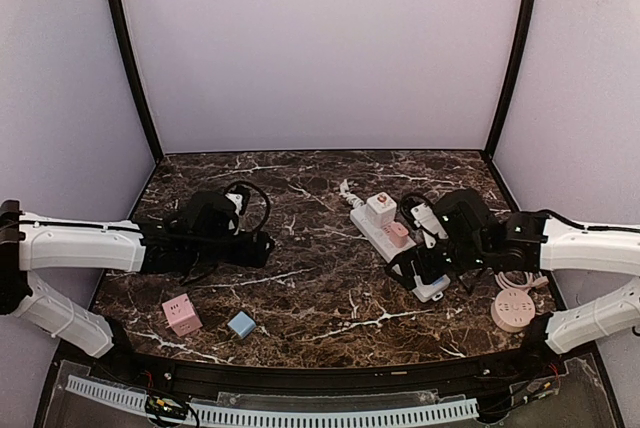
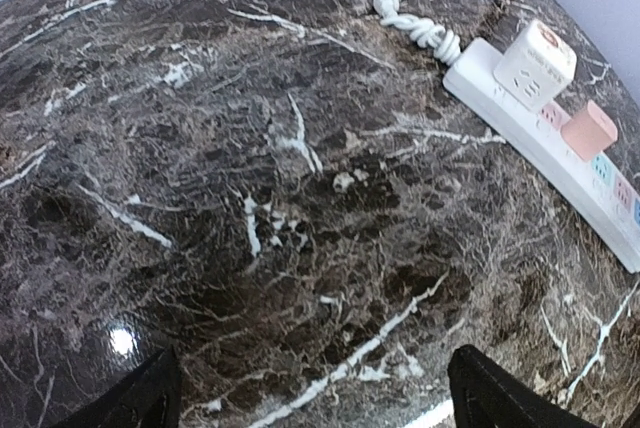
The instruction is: Insert the plug
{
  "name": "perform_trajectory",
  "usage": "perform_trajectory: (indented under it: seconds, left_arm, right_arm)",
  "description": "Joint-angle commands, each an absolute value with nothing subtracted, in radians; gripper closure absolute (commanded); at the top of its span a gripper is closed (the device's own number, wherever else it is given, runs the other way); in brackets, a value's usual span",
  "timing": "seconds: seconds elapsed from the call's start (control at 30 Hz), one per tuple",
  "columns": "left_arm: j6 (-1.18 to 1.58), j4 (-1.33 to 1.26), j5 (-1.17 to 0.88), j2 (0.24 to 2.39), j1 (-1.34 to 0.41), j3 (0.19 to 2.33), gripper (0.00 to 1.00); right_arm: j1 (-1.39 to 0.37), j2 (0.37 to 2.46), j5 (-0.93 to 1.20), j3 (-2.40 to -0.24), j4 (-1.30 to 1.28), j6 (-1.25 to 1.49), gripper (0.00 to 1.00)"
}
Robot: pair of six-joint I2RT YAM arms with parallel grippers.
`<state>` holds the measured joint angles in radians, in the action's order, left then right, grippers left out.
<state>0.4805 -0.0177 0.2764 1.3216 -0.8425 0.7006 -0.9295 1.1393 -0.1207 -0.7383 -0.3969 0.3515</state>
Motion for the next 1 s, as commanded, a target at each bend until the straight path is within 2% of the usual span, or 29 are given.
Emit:
perform_trajectory:
  seconds: [0.0,0.27,0.6,0.97]
  left_arm:
    - [0.51,0.266,0.238,1.288,-0.876,0.741,0.08]
    - [0.522,0.543,0.152,1.237,-0.921,0.731,0.1]
    - [0.524,0.576,0.009,1.304,-0.988,0.69,0.18]
    - [0.527,0.676,0.026,1.402,-1.138,0.742,0.26]
  right_arm:
    - [-0.937,1.093,-0.113,-0.681,-0.275,0.387,0.01]
    - [-0.938,1.087,-0.126,-0.676,-0.268,0.386,0.01]
    - [-0.938,1.084,-0.146,-0.682,-0.288,0.381,0.01]
    - [-0.937,1.083,-0.164,-0.684,-0.297,0.379,0.02]
